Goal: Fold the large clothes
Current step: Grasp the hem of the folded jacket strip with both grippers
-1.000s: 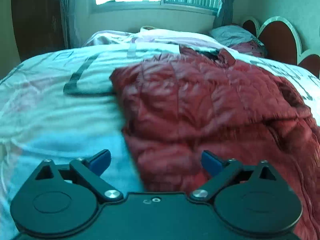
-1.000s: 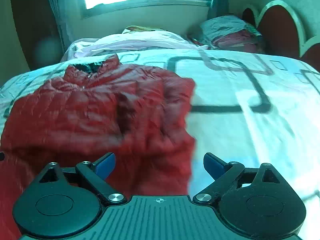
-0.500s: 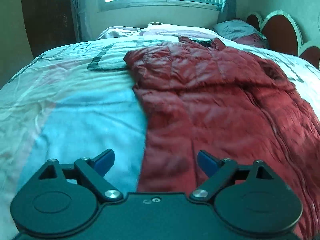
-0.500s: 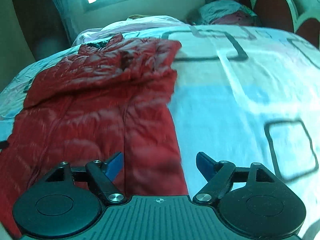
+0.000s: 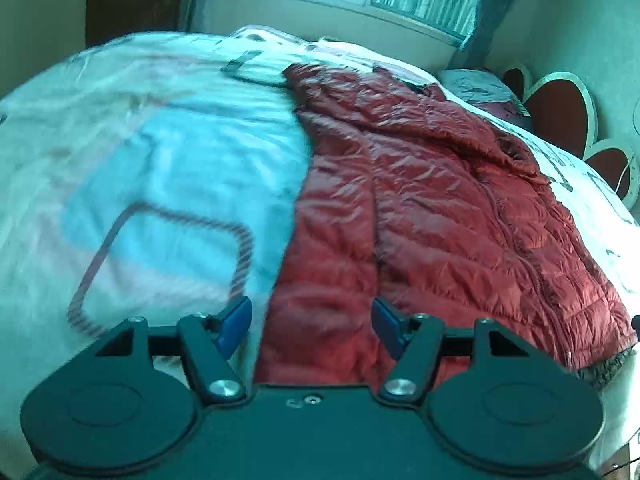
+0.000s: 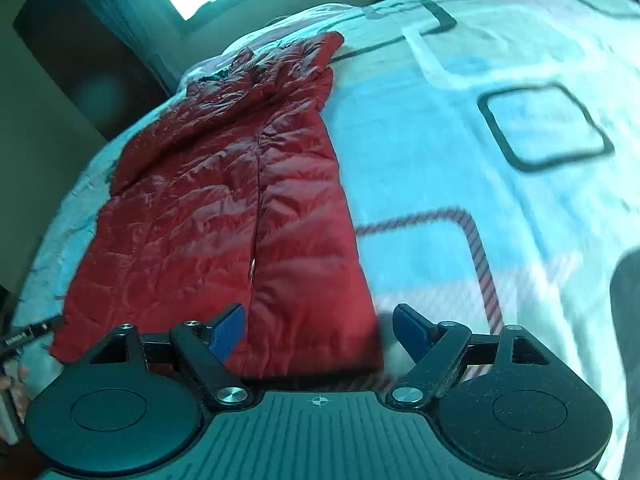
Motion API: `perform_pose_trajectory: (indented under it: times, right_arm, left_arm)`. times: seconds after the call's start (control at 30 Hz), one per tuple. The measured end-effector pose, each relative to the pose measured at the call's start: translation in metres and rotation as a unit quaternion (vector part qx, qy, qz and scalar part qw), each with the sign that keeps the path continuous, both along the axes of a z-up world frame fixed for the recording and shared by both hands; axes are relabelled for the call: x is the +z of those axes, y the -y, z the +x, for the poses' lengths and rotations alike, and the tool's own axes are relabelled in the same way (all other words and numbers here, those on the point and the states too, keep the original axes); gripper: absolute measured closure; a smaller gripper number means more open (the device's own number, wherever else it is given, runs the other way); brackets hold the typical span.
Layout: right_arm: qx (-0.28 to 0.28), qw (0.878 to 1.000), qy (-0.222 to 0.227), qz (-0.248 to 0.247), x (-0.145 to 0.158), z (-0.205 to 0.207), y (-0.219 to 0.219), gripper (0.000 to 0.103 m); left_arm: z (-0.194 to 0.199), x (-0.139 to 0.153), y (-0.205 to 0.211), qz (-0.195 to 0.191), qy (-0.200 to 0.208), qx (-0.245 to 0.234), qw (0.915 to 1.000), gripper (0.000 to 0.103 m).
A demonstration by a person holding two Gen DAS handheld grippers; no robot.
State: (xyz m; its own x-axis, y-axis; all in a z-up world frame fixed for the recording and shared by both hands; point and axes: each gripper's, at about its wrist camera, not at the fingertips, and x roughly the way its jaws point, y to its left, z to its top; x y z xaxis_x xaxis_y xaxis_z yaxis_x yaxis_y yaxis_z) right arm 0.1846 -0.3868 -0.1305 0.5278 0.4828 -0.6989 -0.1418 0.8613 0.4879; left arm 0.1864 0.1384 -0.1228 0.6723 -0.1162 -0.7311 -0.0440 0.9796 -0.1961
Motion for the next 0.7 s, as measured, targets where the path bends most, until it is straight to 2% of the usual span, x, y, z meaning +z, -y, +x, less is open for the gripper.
perform_pose_trajectory:
  times: [0.1,0.2,0.23,0.33,0.37,0.4,0.43,0.47,0.5,0.53,0.6,0.7]
  right_arm:
    - [-0.023,0.999,-0.006,0.035,-0.003,0.008,0.014,0.023]
    - [-0.042,0.995,-0.021,0.083,-0.009,0.025,0.026,0.023]
    - [-0.038,0.995,-0.026,0.094,-0.011,0.031,0.027,0.023]
    - [-0.010,0.993,-0.032,0.116,-0.014,0.039,0.024,0.023]
    - [0.003,0.992,-0.035,0.120,-0.014,0.039,0.021,0.034]
    - [0.018,0.991,-0.045,0.127,-0.017,0.041,0.018,0.046]
    - [0.027,0.990,-0.054,0.129,-0.021,0.041,0.016,0.059]
    - [0.034,0.990,-0.051,0.130,-0.022,0.040,0.015,0.060]
    - [0.037,0.988,-0.050,0.140,-0.023,0.040,0.016,0.060]
    - [0.038,0.985,-0.054,0.159,-0.025,0.040,0.017,0.060]
    - [0.045,0.981,-0.056,0.181,-0.028,0.041,0.014,0.060]
    - [0.029,0.981,-0.052,0.182,-0.030,0.053,0.011,0.060]
  left_arm:
    - [-0.001,-0.004,-0.011,-0.047,-0.016,-0.011,0.9987,0.039]
    - [0.008,-0.010,-0.017,-0.074,-0.016,-0.025,0.9968,0.037]
    - [0.011,-0.012,-0.020,-0.092,-0.015,-0.028,0.9953,0.033]
    - [0.023,-0.018,-0.029,-0.155,-0.017,-0.034,0.9871,0.033]
    - [0.025,-0.018,-0.030,-0.170,-0.020,-0.039,0.9844,0.033]
    - [0.028,-0.019,-0.030,-0.180,-0.022,-0.049,0.9822,0.039]
    - [0.029,-0.020,-0.029,-0.189,-0.026,-0.062,0.9797,0.050]
    - [0.030,-0.023,-0.028,-0.198,-0.030,-0.071,0.9771,0.056]
    - [0.031,-0.027,-0.027,-0.210,-0.035,-0.076,0.9741,0.069]
    - [0.032,-0.031,-0.026,-0.221,-0.041,-0.078,0.9713,0.074]
    - [0.033,-0.034,-0.026,-0.239,-0.037,-0.081,0.9670,0.074]
    - [0.043,-0.037,-0.032,-0.254,-0.035,-0.062,0.9647,0.075]
